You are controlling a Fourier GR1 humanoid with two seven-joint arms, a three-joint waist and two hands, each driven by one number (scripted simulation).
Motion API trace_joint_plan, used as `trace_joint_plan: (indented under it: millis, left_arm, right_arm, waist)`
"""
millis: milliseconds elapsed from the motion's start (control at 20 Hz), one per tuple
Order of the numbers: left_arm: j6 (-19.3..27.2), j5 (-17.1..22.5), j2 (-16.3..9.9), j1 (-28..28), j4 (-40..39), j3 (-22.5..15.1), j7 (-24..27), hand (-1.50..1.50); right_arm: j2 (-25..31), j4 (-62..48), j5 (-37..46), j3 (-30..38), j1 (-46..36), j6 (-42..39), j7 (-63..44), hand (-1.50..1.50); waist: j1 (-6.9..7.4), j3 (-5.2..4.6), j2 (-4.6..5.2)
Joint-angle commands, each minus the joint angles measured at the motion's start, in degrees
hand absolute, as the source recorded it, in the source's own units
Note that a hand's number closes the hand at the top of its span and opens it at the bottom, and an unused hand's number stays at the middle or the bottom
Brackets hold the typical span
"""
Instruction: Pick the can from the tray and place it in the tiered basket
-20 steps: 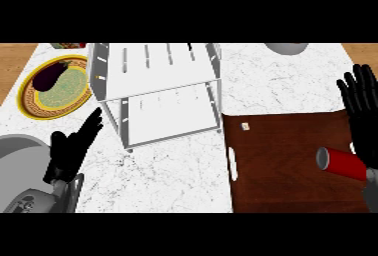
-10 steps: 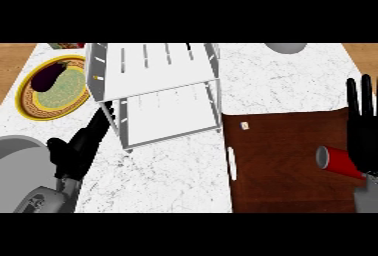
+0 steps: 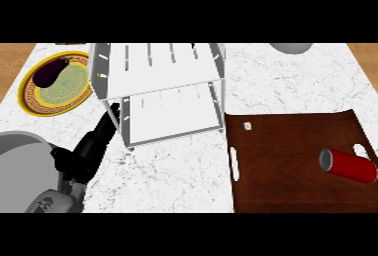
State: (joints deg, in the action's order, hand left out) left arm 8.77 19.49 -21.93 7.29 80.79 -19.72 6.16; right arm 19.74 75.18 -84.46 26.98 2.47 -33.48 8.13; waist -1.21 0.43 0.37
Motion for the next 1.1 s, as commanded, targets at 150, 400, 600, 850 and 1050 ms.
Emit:
trace_joint_plan:
  millis: [150, 400, 600, 850, 1050]
  left_arm:
    - [-0.03, -0.80, 1.32, 0.61, -1.76, -0.39, 1.37, 0.00]
    - [-1.18, -0.40, 0.52, -0.64, -1.48, 0.16, 2.52, 0.00]
    - [-1.61, -0.70, 1.16, -0.85, -1.65, -0.64, 2.28, 0.00]
    - [-1.19, -1.47, 1.34, -1.12, -1.12, -0.85, 1.92, 0.00]
    - [-1.21, -1.37, 2.91, 1.52, -3.13, -0.08, 1.58, 0.00]
  right_arm:
    - [14.63, -11.39, 15.14, 6.85, 7.73, -18.44, -0.59, -1.50]
    - [19.65, -12.07, 32.28, 11.29, 9.69, -27.35, 4.54, -1.50]
    - [19.18, -11.99, 42.07, 14.29, 9.43, -32.37, 9.12, -1.50]
    - [16.17, -12.73, 53.95, 15.81, 8.26, -31.90, 14.62, -1.50]
    - [14.95, -13.21, 61.45, 15.08, 6.63, -30.38, 18.89, -1.50]
  waist:
    - [0.16, 0.02, 0.62]
    - [1.18, 0.10, 0.27]
    - [0.95, 0.19, -0.14]
    - [1.58, 0.17, -0.34]
    - [1.25, -0.01, -0.24]
